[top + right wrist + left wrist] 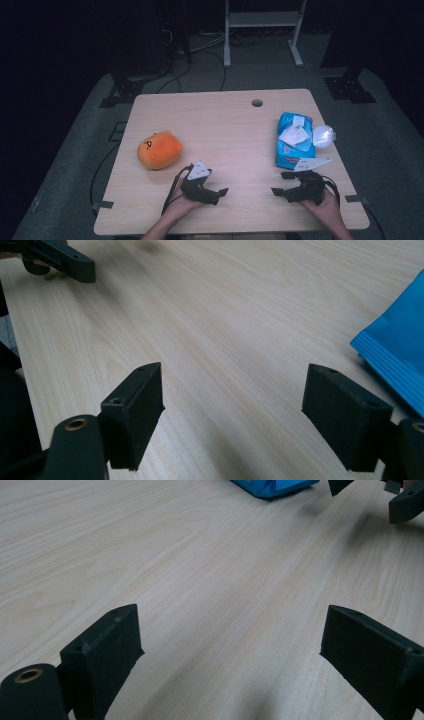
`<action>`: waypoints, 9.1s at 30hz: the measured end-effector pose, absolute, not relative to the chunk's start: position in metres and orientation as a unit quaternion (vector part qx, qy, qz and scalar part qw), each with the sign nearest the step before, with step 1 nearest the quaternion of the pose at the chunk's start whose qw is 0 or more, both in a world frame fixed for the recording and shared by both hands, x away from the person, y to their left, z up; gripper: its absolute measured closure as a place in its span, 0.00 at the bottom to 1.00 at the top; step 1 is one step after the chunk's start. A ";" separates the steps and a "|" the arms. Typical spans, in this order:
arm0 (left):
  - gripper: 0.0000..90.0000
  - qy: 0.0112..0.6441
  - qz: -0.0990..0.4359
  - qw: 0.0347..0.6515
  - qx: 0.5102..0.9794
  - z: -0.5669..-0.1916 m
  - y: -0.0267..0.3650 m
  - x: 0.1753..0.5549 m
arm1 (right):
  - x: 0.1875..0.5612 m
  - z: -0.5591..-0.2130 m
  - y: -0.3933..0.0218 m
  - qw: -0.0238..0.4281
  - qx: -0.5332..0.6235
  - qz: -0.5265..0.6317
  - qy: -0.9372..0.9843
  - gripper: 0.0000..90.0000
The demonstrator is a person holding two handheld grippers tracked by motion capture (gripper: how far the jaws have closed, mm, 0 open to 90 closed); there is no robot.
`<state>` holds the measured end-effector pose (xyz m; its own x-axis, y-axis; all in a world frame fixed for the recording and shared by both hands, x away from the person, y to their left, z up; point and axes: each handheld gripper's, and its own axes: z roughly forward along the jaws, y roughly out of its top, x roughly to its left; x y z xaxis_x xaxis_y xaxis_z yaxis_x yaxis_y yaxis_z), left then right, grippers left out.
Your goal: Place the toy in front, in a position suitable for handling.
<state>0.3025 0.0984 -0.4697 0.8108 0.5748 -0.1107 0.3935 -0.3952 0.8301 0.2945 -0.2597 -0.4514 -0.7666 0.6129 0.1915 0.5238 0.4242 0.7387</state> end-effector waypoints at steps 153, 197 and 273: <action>0.32 0.163 0.084 0.531 0.827 -0.447 0.083 0.323 | 0.369 -0.411 -0.311 0.187 0.409 0.450 0.772 0.24; 0.27 0.160 0.079 0.546 0.819 -0.451 0.084 0.325 | 0.381 -0.396 -0.333 0.163 0.463 0.515 0.702 0.92; 0.35 0.149 0.088 0.506 0.845 -0.440 0.115 0.328 | 0.308 -0.412 -0.165 0.127 0.221 0.448 0.857 0.87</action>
